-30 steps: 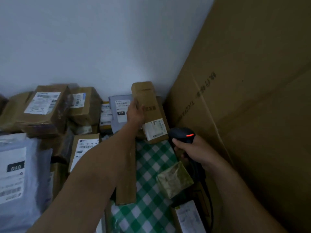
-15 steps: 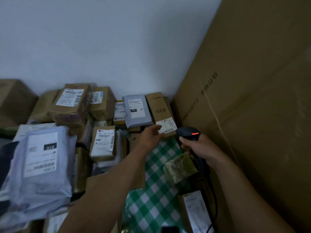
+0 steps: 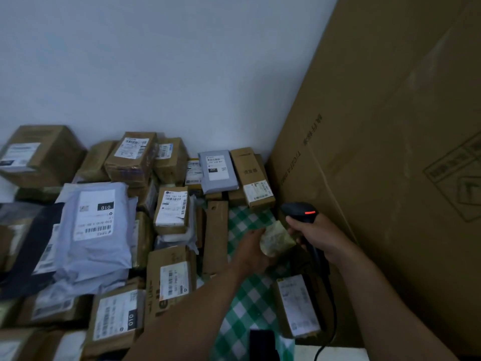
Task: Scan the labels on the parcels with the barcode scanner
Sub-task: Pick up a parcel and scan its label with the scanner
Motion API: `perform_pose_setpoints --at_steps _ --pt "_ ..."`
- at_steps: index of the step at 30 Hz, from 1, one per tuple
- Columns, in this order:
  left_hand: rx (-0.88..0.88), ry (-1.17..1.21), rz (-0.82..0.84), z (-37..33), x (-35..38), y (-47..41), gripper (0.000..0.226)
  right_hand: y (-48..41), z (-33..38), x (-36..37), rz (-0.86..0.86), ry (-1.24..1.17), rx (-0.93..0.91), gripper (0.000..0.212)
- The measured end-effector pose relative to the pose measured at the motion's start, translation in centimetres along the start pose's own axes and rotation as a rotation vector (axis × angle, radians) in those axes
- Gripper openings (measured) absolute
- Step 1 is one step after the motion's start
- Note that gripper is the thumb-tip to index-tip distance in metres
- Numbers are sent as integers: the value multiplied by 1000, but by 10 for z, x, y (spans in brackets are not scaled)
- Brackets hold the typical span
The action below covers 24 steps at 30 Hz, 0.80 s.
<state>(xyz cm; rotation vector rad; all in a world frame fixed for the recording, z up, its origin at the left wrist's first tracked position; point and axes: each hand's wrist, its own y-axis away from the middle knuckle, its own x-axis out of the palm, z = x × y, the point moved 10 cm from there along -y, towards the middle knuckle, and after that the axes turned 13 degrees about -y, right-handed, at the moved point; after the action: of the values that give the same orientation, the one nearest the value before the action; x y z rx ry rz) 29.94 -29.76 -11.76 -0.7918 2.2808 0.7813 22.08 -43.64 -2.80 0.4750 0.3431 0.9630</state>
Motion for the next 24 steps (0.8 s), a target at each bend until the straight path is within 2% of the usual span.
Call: perform_pose_setpoints --at_steps 2,4,7,13,16,20,24 --pt "10 131 -55 3 -12 6 56 9 3 -1 5 2 -13 21" --pt "-51 261 -102 13 -31 13 50 18 6 -1 21 -4 -20 23" --pt "-161 490 -151 32 -56 28 59 25 12 -1 30 -22 -39 23" --pt "-211 717 -247 54 -102 46 74 34 23 17 66 -35 -64 23" --pt "-98 658 -327 40 -129 57 80 34 30 21 25 -112 -103 32" --pt "155 403 -400 1 -148 76 83 25 41 18 -63 -299 -155 48" --pt "329 168 -474 -23 -147 83 83 19 48 17 -77 -312 -176 61"
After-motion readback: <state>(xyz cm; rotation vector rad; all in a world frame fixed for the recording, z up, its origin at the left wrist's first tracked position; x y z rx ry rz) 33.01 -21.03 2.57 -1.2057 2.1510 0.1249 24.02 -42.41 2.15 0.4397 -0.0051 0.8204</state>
